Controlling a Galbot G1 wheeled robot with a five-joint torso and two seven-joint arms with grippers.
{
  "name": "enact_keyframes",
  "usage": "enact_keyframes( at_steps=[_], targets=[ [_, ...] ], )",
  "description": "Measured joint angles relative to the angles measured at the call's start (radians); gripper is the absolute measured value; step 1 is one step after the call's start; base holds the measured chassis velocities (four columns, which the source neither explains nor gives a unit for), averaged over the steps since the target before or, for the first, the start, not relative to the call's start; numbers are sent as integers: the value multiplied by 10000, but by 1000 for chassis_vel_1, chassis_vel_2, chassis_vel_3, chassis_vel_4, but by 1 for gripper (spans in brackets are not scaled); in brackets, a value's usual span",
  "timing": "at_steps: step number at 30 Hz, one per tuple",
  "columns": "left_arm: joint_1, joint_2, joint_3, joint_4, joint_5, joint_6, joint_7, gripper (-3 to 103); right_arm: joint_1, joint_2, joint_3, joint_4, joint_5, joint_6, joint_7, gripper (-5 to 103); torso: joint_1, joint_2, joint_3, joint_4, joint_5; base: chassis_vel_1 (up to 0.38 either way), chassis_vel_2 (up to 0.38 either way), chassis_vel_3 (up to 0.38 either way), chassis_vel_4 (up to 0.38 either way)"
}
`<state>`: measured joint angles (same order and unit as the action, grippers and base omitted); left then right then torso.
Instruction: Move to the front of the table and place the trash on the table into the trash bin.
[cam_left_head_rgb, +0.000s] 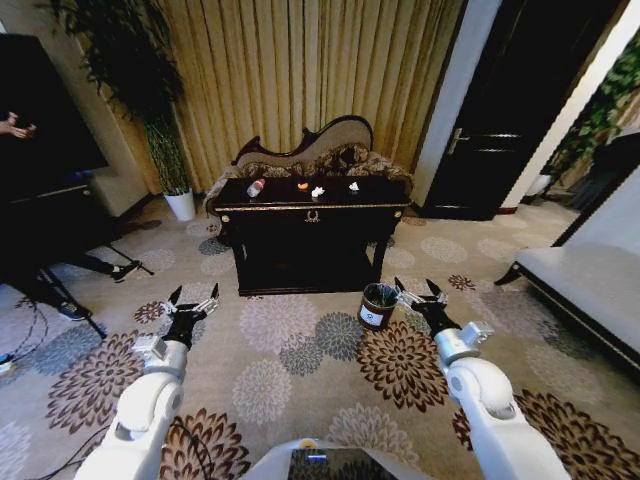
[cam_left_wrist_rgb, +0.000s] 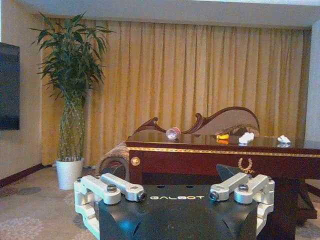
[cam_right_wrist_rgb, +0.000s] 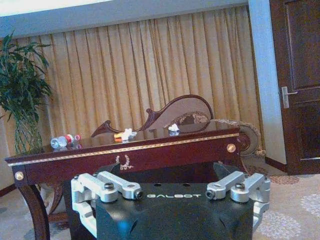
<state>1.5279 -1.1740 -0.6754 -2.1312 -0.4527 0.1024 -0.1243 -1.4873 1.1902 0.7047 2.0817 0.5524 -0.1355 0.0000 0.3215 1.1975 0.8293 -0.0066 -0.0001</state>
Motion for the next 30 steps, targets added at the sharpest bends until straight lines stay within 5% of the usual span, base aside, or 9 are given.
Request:
enact_keyframes(
  at_steps=[30],
  targets=[
    [-2,-56,-84,39,121,-10,10,100,-129,352,-154,-152,-531,74,0,100,0,0,0,1,-1,0,0,0,0]
  ],
)
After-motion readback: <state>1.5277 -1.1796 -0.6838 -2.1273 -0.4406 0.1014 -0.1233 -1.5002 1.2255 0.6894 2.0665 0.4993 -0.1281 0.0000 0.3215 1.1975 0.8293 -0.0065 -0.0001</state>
